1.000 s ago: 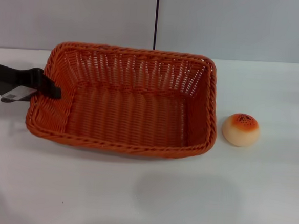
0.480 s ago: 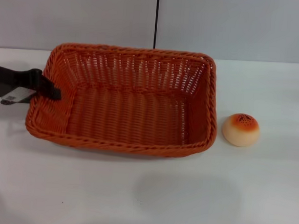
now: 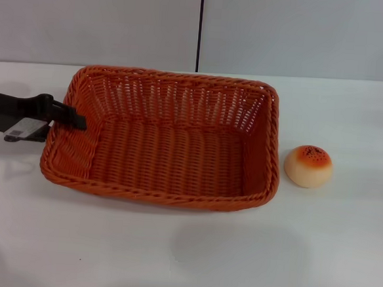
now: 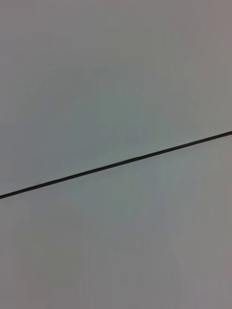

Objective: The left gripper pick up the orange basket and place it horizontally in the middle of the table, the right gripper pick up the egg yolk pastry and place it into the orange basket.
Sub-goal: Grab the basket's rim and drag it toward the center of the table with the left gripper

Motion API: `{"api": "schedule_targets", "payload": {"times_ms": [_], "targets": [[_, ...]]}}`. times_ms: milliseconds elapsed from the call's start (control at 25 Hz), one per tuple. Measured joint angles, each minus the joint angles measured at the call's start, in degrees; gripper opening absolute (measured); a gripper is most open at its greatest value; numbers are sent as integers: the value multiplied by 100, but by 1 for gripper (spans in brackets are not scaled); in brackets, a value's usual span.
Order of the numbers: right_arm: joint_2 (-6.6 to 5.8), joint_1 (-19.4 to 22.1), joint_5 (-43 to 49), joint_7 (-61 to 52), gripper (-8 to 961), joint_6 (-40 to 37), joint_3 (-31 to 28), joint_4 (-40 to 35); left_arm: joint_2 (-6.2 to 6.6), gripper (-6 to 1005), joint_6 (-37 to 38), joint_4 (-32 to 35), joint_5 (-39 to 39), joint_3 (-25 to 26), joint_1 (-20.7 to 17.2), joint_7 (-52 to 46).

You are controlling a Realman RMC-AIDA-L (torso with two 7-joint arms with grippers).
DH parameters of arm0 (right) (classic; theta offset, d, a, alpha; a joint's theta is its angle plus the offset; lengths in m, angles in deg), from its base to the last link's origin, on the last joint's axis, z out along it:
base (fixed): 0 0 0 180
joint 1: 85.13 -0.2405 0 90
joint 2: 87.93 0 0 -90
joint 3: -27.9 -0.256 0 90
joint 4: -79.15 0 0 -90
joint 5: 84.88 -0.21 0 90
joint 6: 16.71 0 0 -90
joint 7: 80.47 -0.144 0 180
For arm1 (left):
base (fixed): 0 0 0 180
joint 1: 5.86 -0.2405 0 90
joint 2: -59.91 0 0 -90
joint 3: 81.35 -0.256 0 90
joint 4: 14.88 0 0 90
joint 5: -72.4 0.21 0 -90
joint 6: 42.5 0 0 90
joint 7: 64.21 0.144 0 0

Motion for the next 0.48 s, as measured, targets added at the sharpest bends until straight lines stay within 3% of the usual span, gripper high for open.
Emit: {"api": "schedule_targets", "payload": {"times_ms": [360,480], "targets": [[29,-13,-42,0,617,-10,-12,-30,72,661,77,3,-268,144,25,184],[34,-21,-50,0,617,-13,-13,-51,182,757,136,23,-315,254,32,306]]}}
